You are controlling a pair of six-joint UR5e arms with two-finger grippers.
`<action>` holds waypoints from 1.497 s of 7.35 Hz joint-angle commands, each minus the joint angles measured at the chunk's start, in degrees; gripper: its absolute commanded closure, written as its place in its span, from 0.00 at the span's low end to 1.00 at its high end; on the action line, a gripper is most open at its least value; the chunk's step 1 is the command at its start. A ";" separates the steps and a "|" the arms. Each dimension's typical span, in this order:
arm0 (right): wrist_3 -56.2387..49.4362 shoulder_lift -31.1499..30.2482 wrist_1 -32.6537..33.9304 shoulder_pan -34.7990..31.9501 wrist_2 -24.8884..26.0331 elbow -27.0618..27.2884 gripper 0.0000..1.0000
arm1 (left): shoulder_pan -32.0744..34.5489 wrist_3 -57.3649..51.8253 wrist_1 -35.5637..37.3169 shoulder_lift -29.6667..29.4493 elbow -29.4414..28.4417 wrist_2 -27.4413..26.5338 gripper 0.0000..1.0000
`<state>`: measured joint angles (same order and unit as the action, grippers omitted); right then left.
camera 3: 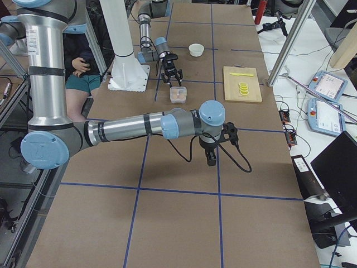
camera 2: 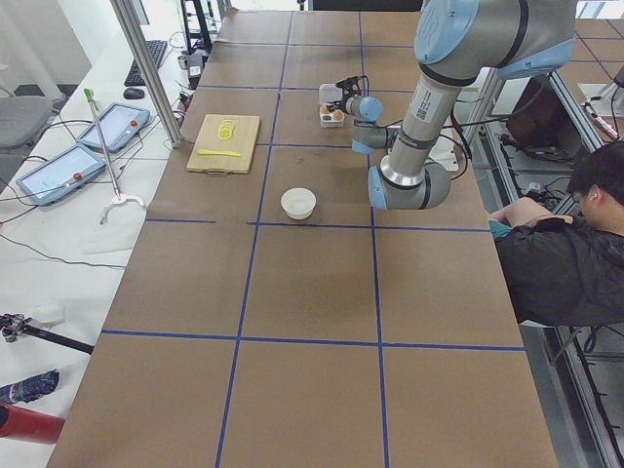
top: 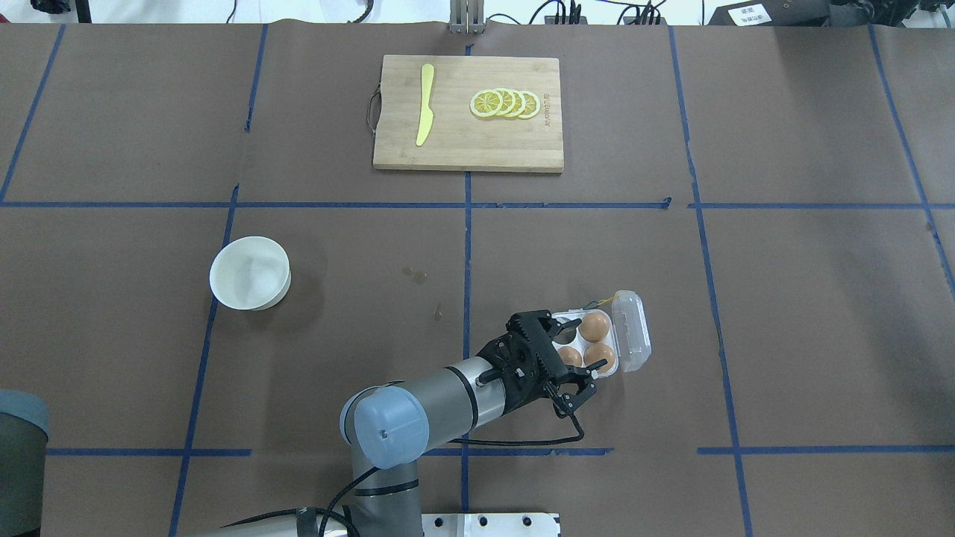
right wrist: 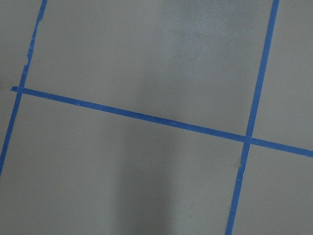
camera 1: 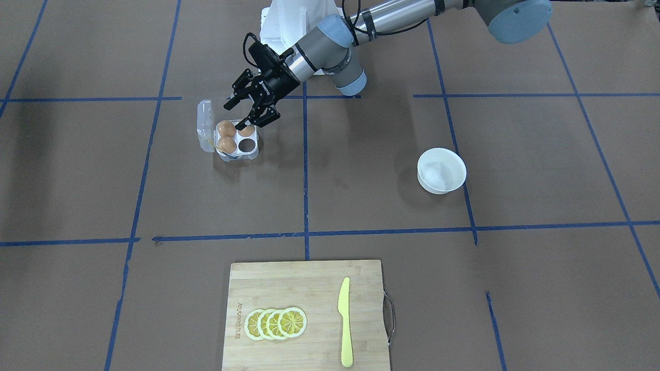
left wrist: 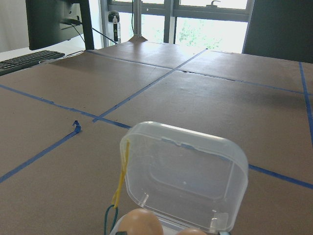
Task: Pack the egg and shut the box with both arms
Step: 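Open the left gripper and withdraw the left arm from the box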
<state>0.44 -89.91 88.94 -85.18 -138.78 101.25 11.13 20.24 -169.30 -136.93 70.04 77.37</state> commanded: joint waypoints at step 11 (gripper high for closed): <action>1.22 -0.88 -0.09 -0.08 0.09 0.44 0.00 | 43.57 -6.94 63.90 24.84 35.26 37.83 0.00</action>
<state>0.69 -90.75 88.86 -85.25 -138.63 101.48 47.81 18.32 -107.75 -115.66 105.05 111.97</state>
